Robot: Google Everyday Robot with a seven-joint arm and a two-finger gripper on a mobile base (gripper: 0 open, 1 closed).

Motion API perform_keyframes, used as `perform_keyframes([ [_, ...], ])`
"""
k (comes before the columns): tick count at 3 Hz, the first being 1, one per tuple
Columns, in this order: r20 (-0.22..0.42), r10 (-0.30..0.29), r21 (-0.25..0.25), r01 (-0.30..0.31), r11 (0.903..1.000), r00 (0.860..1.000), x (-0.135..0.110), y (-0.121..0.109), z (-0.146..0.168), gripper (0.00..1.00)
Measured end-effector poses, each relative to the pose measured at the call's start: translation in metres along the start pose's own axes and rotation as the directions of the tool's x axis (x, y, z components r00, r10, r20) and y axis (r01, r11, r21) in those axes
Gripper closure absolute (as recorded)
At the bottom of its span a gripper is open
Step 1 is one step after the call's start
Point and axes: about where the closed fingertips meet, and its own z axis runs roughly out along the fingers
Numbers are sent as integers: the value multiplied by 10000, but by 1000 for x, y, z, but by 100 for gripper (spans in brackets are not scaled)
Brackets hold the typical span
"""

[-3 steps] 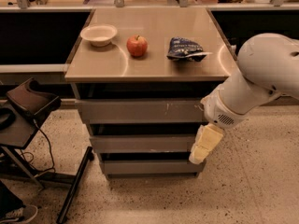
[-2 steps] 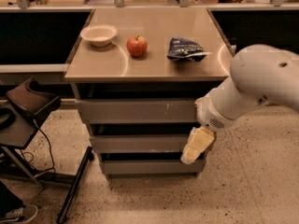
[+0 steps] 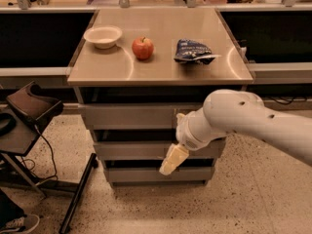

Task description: Open middle drawer

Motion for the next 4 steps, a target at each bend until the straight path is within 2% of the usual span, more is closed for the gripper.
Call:
perform_keyframes([
  [1, 429, -8, 628, -19, 9980, 9991, -11, -16, -1, 0],
  [2, 429, -8, 628, -19, 9980, 9991, -11, -16, -1, 0],
  [3, 340, 705, 451, -720, 9964, 9969, 8, -18, 23, 0],
  [4, -246, 1799, 608, -1781, 9821, 9834, 54, -27, 69, 0],
])
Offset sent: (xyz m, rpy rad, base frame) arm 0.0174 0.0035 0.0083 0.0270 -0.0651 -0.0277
